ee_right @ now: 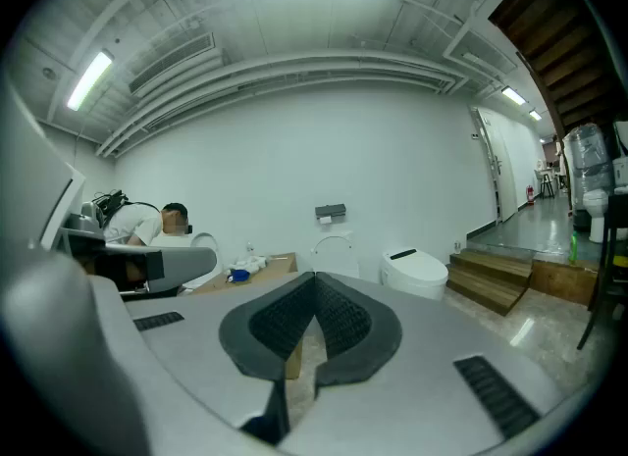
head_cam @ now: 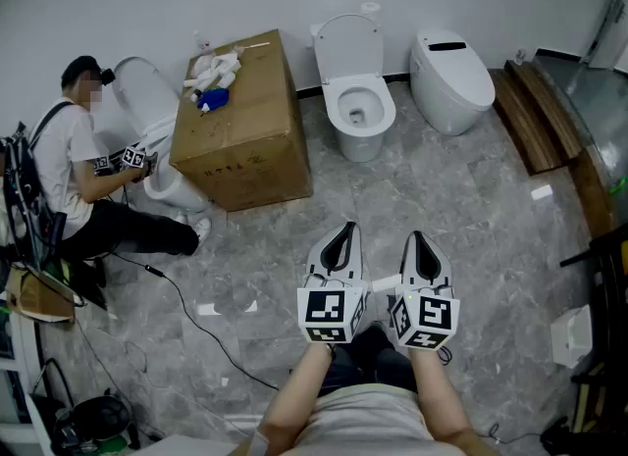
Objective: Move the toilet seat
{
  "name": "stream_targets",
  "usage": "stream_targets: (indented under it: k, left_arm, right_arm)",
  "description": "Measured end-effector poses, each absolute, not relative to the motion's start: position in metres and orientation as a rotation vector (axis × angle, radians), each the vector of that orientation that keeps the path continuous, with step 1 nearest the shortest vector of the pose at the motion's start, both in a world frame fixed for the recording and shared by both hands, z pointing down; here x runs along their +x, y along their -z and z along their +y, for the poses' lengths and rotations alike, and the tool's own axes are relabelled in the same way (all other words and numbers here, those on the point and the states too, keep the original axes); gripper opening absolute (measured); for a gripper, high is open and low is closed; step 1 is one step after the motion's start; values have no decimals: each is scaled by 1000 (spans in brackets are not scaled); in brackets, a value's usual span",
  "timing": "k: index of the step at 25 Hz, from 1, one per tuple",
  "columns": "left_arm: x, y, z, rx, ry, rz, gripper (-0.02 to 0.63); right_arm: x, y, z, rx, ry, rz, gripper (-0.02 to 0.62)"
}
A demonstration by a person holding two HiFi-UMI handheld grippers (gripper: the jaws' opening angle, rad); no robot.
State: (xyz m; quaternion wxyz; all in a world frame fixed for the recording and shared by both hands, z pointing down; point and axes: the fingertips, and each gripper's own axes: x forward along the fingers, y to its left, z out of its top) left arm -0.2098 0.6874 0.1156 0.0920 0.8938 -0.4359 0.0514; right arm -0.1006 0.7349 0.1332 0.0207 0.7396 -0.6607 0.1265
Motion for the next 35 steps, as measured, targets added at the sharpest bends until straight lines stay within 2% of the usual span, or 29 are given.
stream_targets:
  k: [35]
  left_arm:
    - [-169,-127,697,2604,-200,-1386,17]
  right_arm:
    - [-52,-151,738,2225,-494,-2133,17]
